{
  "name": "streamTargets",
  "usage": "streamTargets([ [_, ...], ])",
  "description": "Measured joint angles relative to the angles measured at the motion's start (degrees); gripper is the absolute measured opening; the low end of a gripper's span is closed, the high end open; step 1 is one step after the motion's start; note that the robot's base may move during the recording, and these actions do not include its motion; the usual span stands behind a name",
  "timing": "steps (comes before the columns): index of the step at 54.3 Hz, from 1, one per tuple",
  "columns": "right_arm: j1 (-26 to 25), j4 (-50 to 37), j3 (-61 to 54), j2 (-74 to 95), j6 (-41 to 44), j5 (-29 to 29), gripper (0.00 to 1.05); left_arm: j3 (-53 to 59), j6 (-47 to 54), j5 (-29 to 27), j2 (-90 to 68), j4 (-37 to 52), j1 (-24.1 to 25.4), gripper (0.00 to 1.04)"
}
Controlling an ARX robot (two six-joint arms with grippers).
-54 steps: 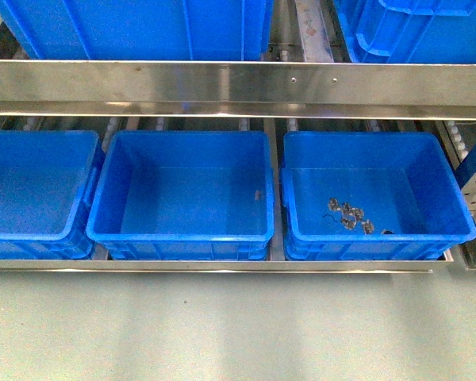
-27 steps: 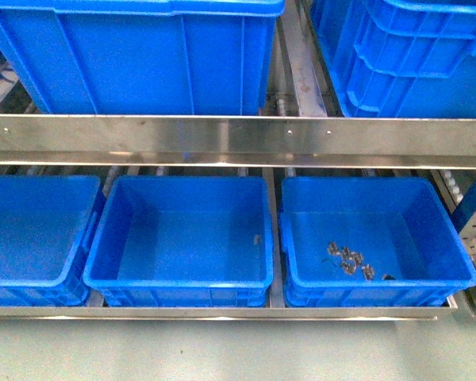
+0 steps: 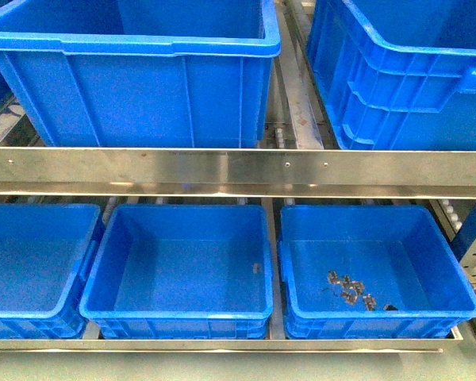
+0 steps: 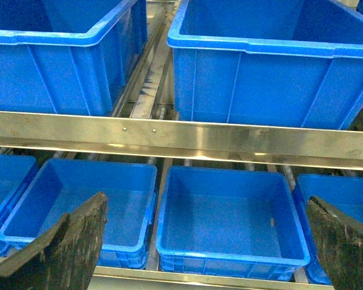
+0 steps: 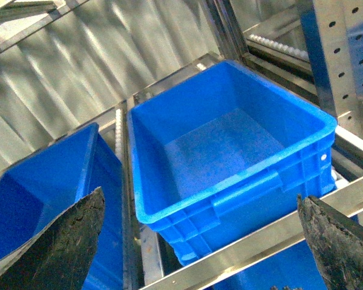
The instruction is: Pick red and yellow buttons and place in box
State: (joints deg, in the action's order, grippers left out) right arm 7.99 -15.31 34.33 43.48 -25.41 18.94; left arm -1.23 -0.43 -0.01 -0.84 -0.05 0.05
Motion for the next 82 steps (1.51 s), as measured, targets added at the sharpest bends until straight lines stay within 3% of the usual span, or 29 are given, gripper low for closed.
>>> streamTargets([
  [5, -1.0, 8.9, -4.5, -8.1, 11.9, -10.7, 0.79, 0.0, 0.0, 0.0, 0.0, 0.0, 0.0, 0.97],
  [10, -0.5, 9.9, -13.2, -16.5, 20.4, -11.3, 0.59, 0.0, 0.0, 0.0, 0.0, 0.0, 0.0, 0.97],
  [22, 0.8, 15.8, -23.5, -31.1, 24.1, -9.9, 0.22, 0.0, 0.0, 0.0, 0.0, 0.0, 0.0, 0.97],
  [27, -5.6, 16.9, -26.1, -36.2, 24.9, -18.4, 0.03, 0.0, 0.0, 0.0, 0.0, 0.0, 0.0, 0.97],
  [33, -7.7, 16.7, -27.4, -37.6, 25.1, -18.5, 0.03, 0.0, 0.0, 0.0, 0.0, 0.0, 0.0, 0.97],
  [78, -7.8, 15.5, -32.5, -43.2, 25.1, -18.8, 0.03, 0.0, 0.0, 0.0, 0.0, 0.0, 0.0, 0.97],
  [82, -7.8, 15.5, -32.5, -43.2, 25.2, -18.8, 0.13, 0.0, 0.0, 0.0, 0.0, 0.0, 0.0, 0.97],
])
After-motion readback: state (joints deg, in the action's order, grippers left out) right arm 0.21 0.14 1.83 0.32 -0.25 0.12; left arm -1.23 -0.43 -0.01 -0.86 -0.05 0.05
